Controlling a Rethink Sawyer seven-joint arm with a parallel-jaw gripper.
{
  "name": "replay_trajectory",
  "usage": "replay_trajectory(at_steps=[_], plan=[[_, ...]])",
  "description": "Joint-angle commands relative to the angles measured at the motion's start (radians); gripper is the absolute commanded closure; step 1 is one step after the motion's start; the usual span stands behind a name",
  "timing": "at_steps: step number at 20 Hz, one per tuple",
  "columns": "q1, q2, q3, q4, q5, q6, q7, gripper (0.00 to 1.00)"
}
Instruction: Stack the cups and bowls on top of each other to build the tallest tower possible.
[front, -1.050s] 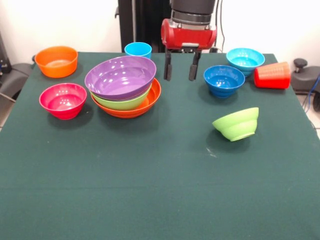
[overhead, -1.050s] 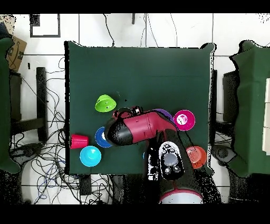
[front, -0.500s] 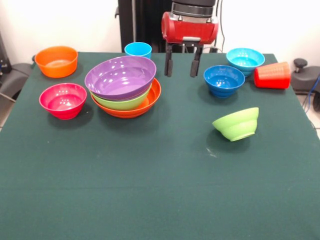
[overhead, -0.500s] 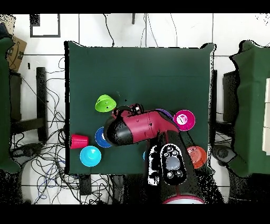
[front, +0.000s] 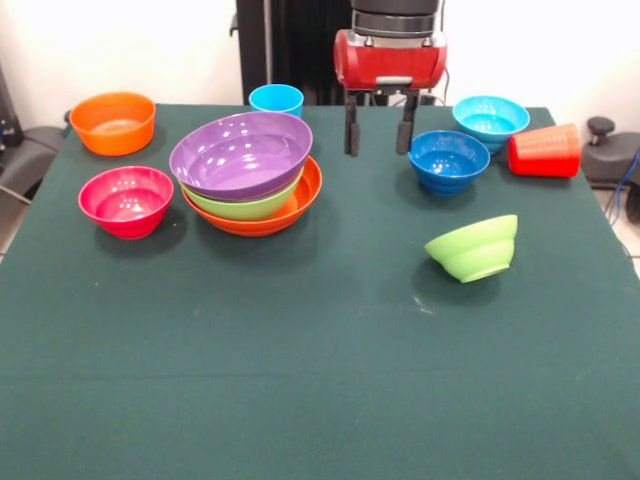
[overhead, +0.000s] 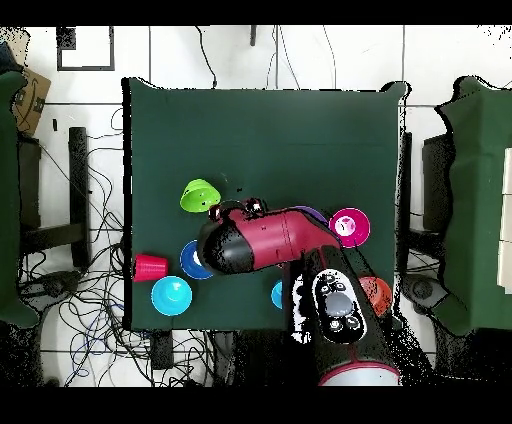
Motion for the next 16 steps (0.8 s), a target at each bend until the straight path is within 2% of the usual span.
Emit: replay_trajectory(at_steps=[1, 16], plan=[[-0.018, 0.051, 0.126, 0.065, 0.030, 0.101, -0.007, 0.00], [0.014, 0.076, 0.134, 0.069, 0.023, 0.090, 0.033, 0.00]])
